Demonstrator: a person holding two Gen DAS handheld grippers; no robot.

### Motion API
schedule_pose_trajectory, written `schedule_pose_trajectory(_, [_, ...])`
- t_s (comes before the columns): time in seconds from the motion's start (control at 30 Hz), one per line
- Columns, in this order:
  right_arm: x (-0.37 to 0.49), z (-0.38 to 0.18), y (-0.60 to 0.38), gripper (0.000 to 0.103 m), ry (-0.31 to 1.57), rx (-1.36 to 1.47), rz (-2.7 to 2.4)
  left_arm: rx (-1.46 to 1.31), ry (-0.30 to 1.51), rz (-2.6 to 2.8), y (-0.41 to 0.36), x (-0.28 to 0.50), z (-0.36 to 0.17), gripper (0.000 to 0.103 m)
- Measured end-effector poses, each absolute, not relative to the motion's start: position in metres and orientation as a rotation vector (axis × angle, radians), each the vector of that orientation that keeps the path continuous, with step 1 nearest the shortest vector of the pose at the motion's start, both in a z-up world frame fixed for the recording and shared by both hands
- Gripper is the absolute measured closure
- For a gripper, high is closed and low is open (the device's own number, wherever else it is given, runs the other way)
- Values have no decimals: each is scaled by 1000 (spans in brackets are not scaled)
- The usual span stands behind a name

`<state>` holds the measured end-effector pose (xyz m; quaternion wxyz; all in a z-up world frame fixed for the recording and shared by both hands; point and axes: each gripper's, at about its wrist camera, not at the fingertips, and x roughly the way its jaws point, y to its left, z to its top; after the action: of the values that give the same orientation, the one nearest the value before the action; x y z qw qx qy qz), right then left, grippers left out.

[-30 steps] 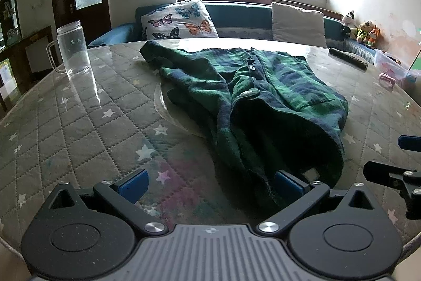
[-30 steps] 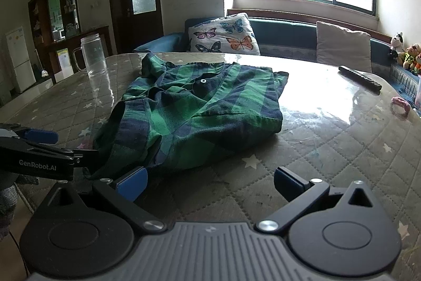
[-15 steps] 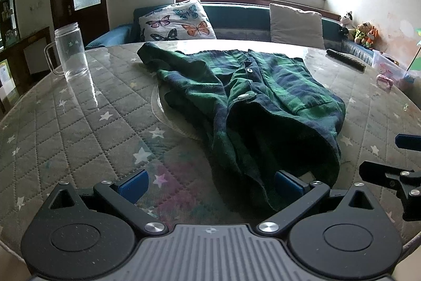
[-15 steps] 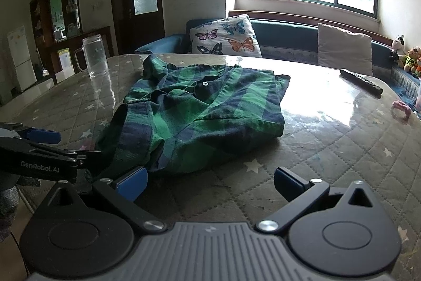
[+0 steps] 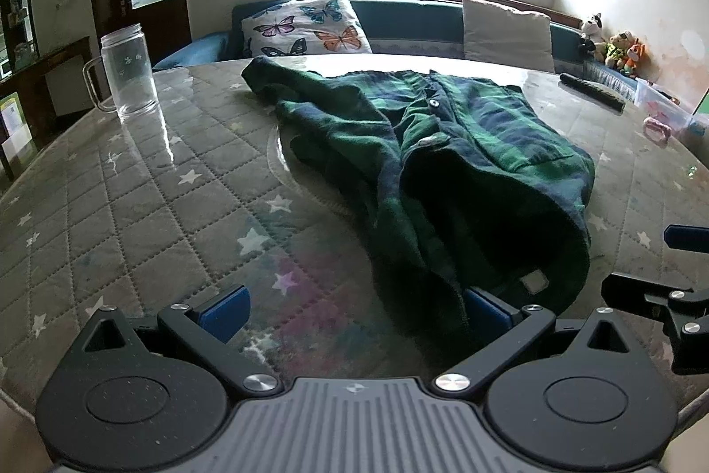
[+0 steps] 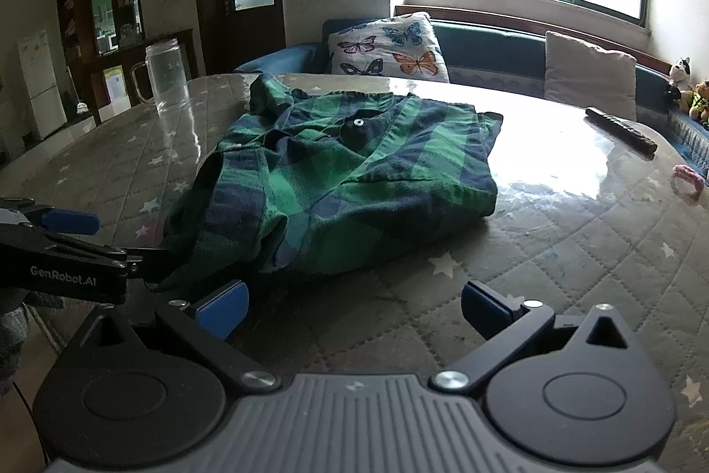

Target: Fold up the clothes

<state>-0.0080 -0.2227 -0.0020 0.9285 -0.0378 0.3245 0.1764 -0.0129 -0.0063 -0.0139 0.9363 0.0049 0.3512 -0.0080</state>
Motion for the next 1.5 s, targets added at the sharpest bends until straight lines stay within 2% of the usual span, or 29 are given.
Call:
schedule_pose_trajectory(0.7, [-4, -2, -213, 0, 668, -120, 396, 7, 731, -22, 1, -10, -15, 0])
schedule_pose_trajectory(1.1, [11, 30, -219, 0, 615, -119, 401, -22, 687, -16, 20, -3, 5, 0])
schedule_pose_trajectory(1.5, [68, 13, -188, 0, 673, -189, 401, -35, 671, 33, 42, 47, 24, 0])
